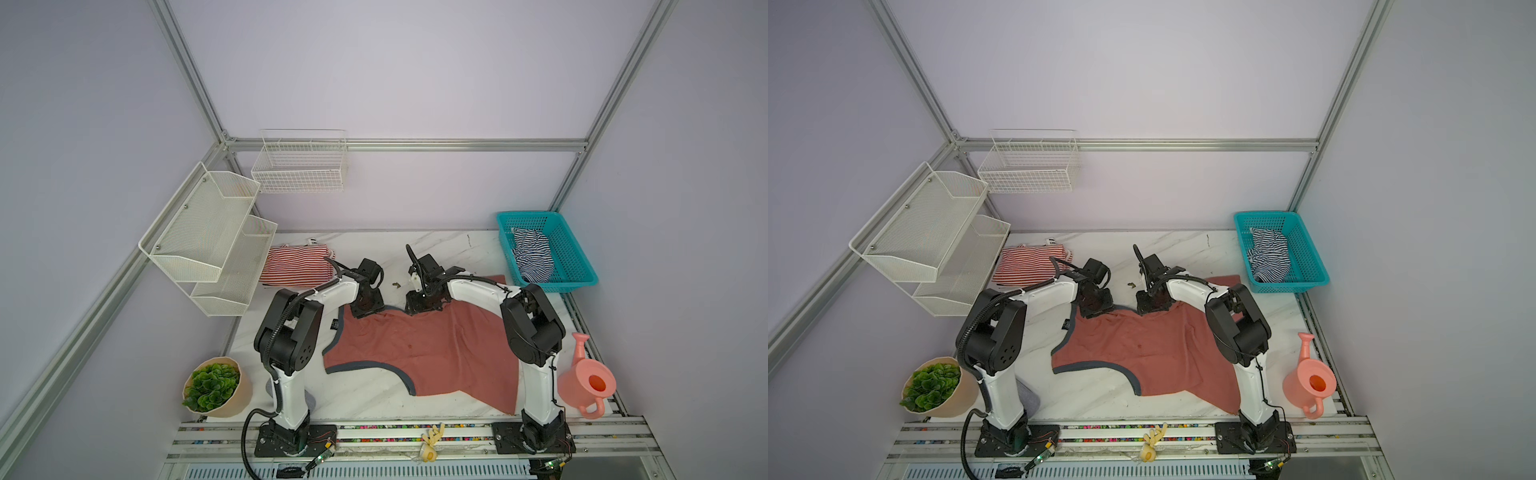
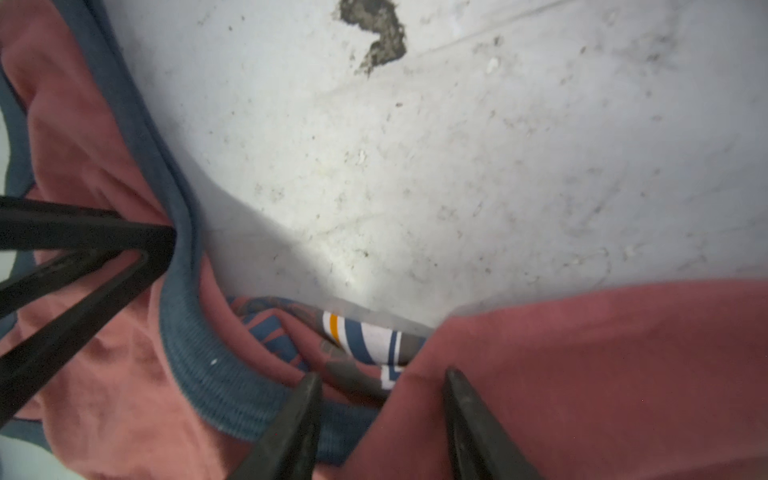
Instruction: Fold and stack the tank tops
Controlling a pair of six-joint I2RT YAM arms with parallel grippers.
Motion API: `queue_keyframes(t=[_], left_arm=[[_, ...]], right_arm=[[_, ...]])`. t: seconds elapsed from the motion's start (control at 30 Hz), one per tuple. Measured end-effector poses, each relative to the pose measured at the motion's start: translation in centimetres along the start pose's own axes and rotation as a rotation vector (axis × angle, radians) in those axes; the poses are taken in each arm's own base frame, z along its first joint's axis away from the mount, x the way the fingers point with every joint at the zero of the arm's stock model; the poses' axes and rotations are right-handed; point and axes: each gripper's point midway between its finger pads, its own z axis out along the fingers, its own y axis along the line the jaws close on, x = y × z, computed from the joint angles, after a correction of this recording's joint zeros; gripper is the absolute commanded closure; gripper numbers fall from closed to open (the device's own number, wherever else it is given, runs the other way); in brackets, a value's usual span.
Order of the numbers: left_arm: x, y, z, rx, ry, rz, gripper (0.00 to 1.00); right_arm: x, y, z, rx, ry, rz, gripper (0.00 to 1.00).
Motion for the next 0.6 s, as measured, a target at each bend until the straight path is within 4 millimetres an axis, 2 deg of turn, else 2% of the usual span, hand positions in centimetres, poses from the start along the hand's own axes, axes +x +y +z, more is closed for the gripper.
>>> queue_keyframes(t=[0.3, 0.47, 0.6], left_arm=[[0.0, 0.0, 0.0, 0.005, -0.006, 0.0, 0.49], [0.0, 0.0, 0.0, 0.006, -0.007, 0.0, 0.49], [0.1, 0.1, 0.0, 0.008, -0.009, 0.0, 0.49]], right_arm=[[0.6, 1.8, -1.4, -0.024, 0.002, -0.06, 0.49], [1.5, 1.9, -1.1, -0.025, 0.029, -0.075, 0.51], [2.4, 1.9, -0.5, -0.019, 0.06, -0.087, 0.58]])
